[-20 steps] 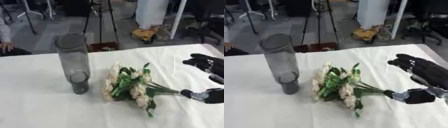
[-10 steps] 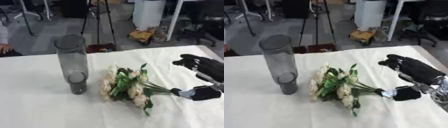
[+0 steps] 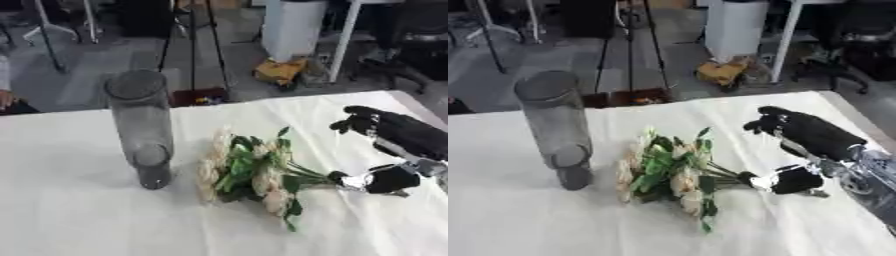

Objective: Arrange flowers into the vase.

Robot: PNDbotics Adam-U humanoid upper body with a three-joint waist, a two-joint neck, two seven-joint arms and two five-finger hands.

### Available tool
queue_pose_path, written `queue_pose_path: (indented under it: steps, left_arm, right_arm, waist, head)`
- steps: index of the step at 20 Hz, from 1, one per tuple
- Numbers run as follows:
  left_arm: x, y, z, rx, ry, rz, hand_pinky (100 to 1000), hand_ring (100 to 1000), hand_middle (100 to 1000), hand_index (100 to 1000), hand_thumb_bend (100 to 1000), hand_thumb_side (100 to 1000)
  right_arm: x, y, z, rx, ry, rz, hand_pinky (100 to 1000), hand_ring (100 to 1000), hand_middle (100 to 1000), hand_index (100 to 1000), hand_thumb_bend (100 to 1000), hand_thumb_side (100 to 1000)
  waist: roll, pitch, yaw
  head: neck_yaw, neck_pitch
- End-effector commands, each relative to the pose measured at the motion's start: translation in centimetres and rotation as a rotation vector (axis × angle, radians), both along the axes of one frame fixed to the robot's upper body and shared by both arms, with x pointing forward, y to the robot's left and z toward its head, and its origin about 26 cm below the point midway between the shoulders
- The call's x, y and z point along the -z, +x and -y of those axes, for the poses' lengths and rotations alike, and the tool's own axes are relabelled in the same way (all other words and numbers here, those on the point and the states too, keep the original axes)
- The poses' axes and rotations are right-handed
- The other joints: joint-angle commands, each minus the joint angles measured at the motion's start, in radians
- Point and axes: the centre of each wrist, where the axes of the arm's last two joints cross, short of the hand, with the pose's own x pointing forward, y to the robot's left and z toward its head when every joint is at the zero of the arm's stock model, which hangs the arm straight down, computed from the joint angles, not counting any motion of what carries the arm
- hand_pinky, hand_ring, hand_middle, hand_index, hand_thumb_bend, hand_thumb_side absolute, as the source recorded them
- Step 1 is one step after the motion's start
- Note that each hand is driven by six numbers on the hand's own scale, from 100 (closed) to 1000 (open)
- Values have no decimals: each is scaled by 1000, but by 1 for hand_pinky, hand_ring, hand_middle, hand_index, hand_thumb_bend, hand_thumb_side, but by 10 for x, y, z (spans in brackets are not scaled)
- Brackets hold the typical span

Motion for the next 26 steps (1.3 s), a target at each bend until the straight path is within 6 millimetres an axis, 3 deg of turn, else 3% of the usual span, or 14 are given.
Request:
queue_pose_path:
  steps: [1,2,7,12,19,26]
  left_arm:
    - [-9,-2,1,13,16,28,682,925,937,971,100,1000]
    - [-9,-2,1,14,16,27,681,925,937,971,100,1000]
    - [-9,-2,2,22,13,27,681,925,938,971,100,1000]
    - [-8,-2,3,26,9,26,679,926,938,971,100,1000]
    - [-8,-2,4,31,3,24,679,925,938,971,100,1000]
    - [-7,-2,5,36,1,19,677,926,939,971,100,1000]
  right_arm:
    - [-6,6,9,3,-15,-22,871,1000,751,935,501,715]
    - [-5,7,11,3,-11,-30,910,1000,803,964,509,706]
    - [5,17,18,-2,18,-82,932,1000,840,970,542,699]
    - [11,23,24,10,15,-112,935,1000,861,973,553,670]
    - [21,31,26,39,8,-140,908,1000,820,959,550,653]
    - [31,43,35,70,-3,-123,884,1000,791,934,526,637]
  waist:
    - [0,-17,2]
    - [0,-16,2]
    - [5,-13,8]
    - [6,-13,10]
    - [8,-14,14]
    - [10,-11,21]
  head:
    - [-18,7]
    - [-22,8]
    - [-49,12]
    - [-40,14]
    - [-26,19]
    - [-47,20]
